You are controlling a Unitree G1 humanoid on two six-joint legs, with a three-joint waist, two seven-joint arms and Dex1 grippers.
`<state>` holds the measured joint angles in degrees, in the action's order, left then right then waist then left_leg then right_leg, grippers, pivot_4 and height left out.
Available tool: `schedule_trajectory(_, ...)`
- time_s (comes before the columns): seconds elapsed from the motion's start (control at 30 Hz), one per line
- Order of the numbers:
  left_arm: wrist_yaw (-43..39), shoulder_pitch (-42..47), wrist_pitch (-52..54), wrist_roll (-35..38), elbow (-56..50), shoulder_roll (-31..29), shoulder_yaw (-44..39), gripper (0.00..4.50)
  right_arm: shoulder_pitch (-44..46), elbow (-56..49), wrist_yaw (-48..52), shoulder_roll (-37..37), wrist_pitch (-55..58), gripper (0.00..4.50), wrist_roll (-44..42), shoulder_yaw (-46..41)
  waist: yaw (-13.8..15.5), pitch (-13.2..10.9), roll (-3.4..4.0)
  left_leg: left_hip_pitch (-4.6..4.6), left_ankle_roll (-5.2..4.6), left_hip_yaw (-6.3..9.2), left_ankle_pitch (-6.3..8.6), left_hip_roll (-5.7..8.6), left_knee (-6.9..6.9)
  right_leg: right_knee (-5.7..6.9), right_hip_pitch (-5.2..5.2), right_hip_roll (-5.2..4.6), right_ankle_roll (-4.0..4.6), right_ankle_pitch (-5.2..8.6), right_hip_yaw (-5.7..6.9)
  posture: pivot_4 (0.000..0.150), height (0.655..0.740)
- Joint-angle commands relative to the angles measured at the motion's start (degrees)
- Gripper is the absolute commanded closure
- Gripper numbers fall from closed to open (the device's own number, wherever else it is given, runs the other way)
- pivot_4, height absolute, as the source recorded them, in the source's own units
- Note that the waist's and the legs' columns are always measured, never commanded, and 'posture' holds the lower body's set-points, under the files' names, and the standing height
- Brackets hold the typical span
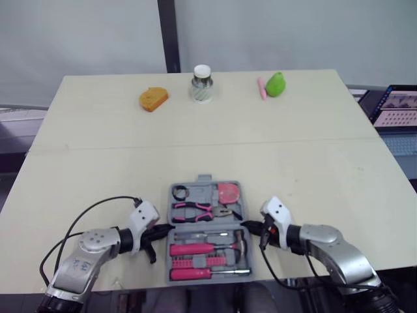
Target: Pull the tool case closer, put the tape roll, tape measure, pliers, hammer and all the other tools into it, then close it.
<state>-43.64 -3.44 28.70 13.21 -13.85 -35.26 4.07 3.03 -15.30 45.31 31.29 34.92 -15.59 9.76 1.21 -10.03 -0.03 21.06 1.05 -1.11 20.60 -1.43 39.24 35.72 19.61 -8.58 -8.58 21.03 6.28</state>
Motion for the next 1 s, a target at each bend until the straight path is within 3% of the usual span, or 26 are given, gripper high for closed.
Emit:
schedule_trajectory(0.03, -0.74, -2.13, 1.12, 0.04, -0.1, 0.48, 2.72, 4.5, 0.16, -1.19, 0.56, -0.48, -1.83, 4.44, -0.49, 0.64, 0.02, 0.0, 0.0, 0.0, 0.0, 0.0, 0.0, 0.0, 0.0, 0.0, 0.0, 0.0, 0.0, 0.0, 0.0, 0.15, 0.74)
schedule_trajectory(0.43, -0.62, -2.43, 0.76, -0.32, 0.4, -0.24, 1.67, 4.5, 1.11, 0.34, 0.69, 0.26, -2.5, 4.44, -0.19, -0.56, 0.03, 0.0, 0.0, 0.0, 0.0, -0.01, 0.0, 0.0, 0.0, -0.01, 0.0, 0.0, 0.0, 0.0, -0.01, 0.15, 0.74)
schedule_trajectory(0.63, -1.92, -1.44, -1.93, -0.49, 5.36, -4.46, -3.86, 4.5, -0.42, -1.51, 2.32, 4.55, 1.77, 4.44, -4.67, -6.86, 0.05, 0.0, 0.0, 0.0, 0.0, -0.02, 0.0, 0.0, 0.0, -0.02, 0.0, 0.0, 0.0, 0.0, -0.01, 0.15, 0.74)
schedule_trajectory(0.73, -4.09, -1.4, -3.45, 0.91, 6.45, -7.07, -6.66, 4.5, -0.11, -1.79, 3.95, 7.11, 6.82, 3.62, -9.4, -10.5, -0.04, 0.0, 0.0, -0.01, 0.0, -0.03, 0.0, -0.04, -0.01, -0.03, 0.01, 0.02, 0.0, 0.0, 0.0, 0.15, 0.74)
schedule_trajectory(0.83, -8.71, -2.8, 0.47, 7.66, -0.78, -8.31, -8.09, 4.5, 5.52, 1.51, 1.6, 4.45, 14.87, 2.16, -16.1, -14.96, -0.64, 0.0, 0.0, -0.01, 0.0, -0.12, 0.0, -0.12, -0.05, -0.03, 0.06, 0.07, 0.01, 0.01, 0.01, 0.15, 0.74)
schedule_trajectory(0.97, -12.93, -6.1, 4.76, 9.27, -8.51, -12.01, -3.88, 4.5, 16.9, 10.7, -4.87, -3.19, 27.0, 0.06, -22.09, -19.25, -1.35, -0.02, 0.03, 0.03, 0.0, -0.1, 0.0, -0.11, -0.07, -0.03, 0.08, 0.03, 0.02, 0.01, -0.03, 0.15, 0.74)
schedule_trajectory(1.0, -13.33, -6.38, 5.46, 9.14, -9.63, -12.53, -2.4, 4.5, 19.35, 13.91, -6.07, -4.53, 28.61, 0.06, -21.73, -19.03, -1.37, -0.02, 0.03, 0.03, 0.0, -0.09, 0.0, -0.11, -0.07, -0.03, 0.08, 0.04, 0.02, 0.01, -0.03, 0.15, 0.74)
